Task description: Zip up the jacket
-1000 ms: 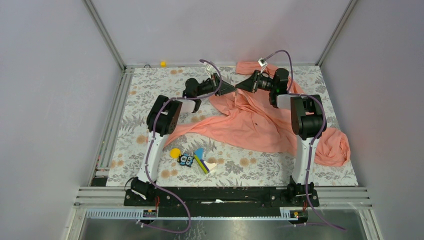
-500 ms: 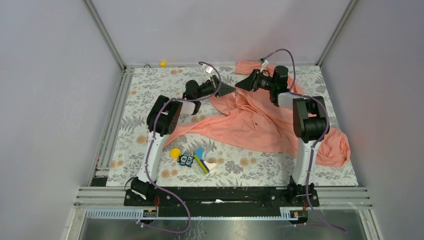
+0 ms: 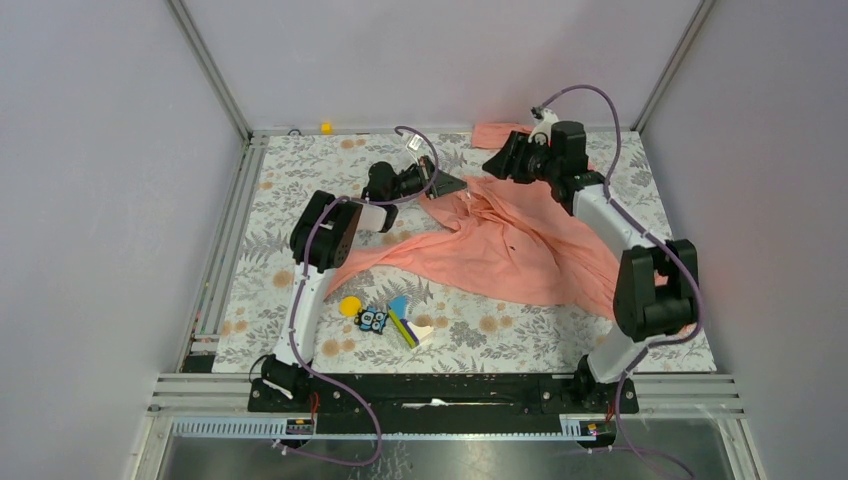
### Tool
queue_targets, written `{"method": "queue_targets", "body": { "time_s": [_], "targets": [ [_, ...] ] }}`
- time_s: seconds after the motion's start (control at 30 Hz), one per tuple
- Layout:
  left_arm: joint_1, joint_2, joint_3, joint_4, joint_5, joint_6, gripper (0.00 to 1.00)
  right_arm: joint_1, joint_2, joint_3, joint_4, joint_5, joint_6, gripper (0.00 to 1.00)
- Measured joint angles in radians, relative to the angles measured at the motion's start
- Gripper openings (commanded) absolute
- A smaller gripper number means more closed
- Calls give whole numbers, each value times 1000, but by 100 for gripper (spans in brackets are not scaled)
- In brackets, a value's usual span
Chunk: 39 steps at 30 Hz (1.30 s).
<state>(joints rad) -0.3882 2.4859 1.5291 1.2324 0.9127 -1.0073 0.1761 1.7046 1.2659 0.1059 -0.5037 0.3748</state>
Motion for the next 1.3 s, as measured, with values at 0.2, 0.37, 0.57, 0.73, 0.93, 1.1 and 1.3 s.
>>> {"method": "queue_targets", "body": {
  "time_s": [0.2,0.37,0.57,0.73,0.93,1.1,1.3],
  "targets": [
    [0,0,0,4,8,-50,0,98,-148,-152,26,39,49,58],
    [0,0,0,22,12,-83,0,105,-113,-249,91,31,64,59],
    [0,-3,-10,68,19,-122,0,110,5,-254,148,35,62,57],
    [0,-7,-16,80,22,-137,0,125,55,-254,210,48,64,50],
    [0,-11,-18,87,23,-143,0,139,94,-252,279,57,64,49],
    [0,-11,-18,91,23,-146,0,147,118,-250,298,80,64,39],
    [0,-11,-18,98,23,-146,0,148,128,-232,304,103,64,7]
  ]
}}
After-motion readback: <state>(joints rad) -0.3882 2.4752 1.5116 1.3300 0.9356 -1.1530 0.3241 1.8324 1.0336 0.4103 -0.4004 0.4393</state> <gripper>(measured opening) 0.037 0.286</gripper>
